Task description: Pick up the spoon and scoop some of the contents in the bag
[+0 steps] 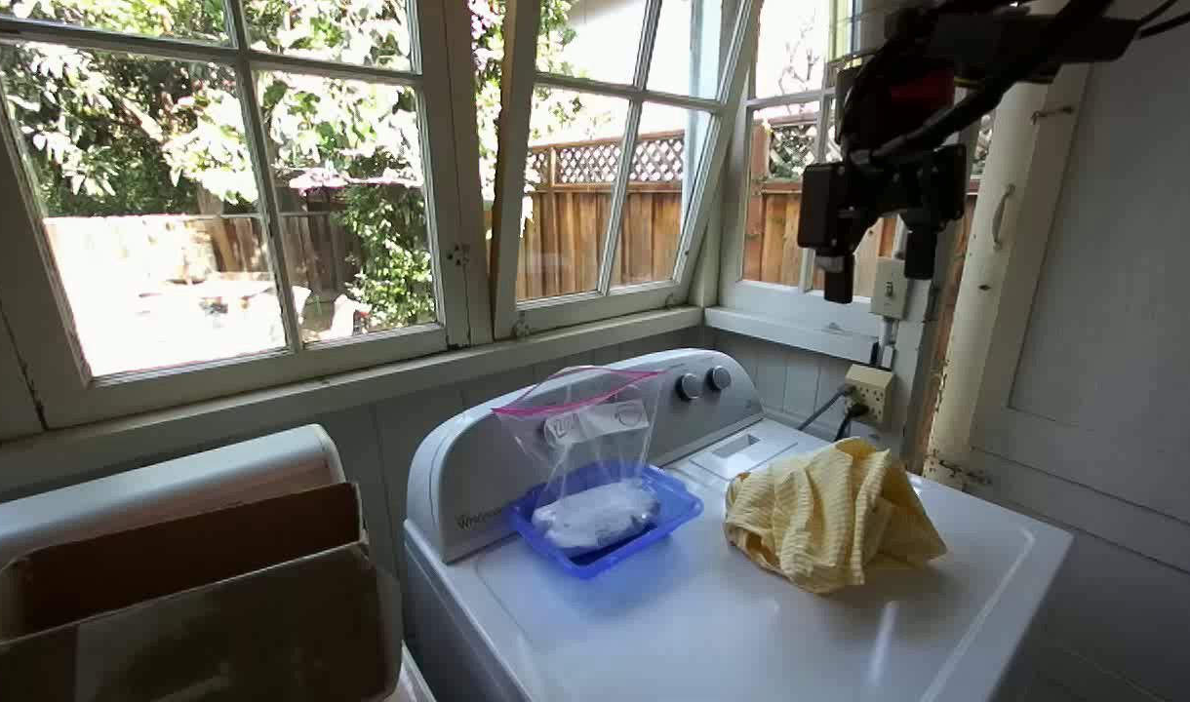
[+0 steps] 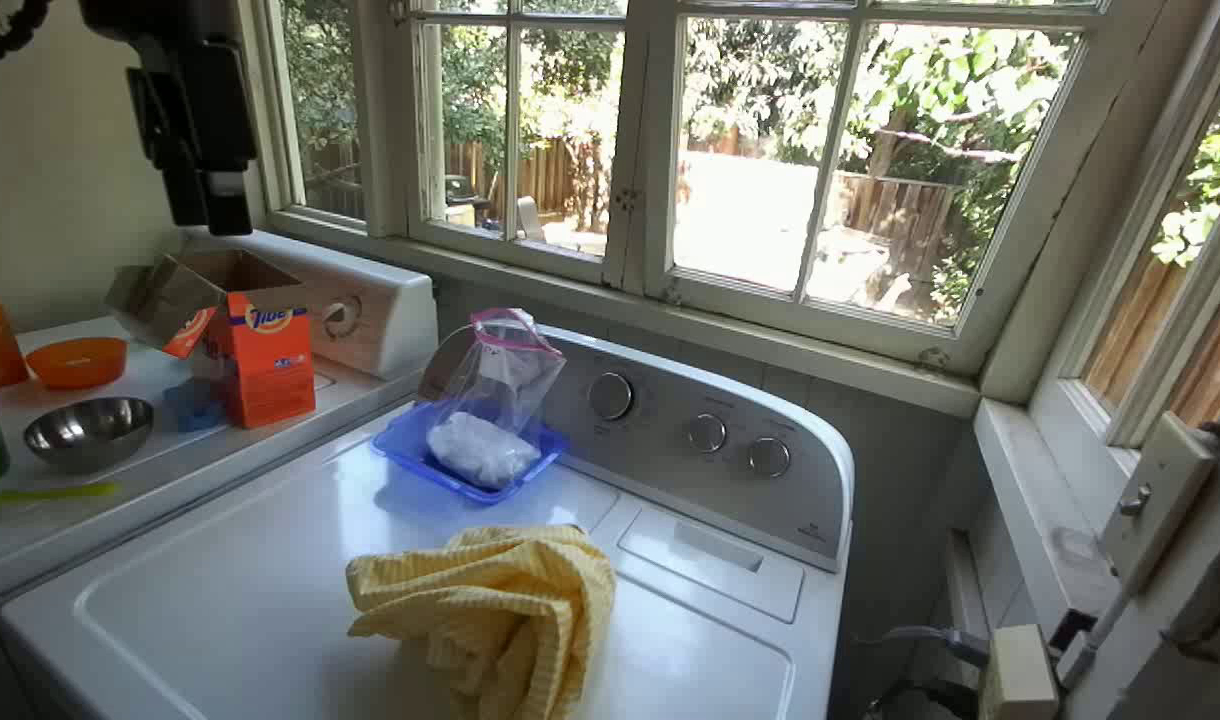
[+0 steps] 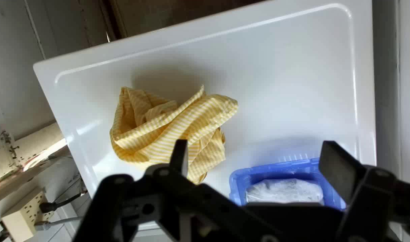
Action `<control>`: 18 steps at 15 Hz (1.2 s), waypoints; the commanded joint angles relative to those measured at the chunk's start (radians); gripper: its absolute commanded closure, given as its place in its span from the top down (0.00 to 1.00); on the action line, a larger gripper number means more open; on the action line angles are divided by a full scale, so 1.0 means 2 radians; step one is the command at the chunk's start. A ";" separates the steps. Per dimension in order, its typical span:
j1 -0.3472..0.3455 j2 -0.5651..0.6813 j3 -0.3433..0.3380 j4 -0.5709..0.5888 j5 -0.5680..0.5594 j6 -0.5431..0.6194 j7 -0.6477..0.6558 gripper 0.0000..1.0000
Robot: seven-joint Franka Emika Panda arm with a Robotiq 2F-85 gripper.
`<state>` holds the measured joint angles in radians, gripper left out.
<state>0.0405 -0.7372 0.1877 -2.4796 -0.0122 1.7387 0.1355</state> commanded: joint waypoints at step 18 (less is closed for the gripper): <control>0.156 0.062 -0.059 -0.128 0.266 0.285 -0.185 1.00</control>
<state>0.2630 -0.6494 0.1191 -2.6553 0.3886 2.1566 -0.1030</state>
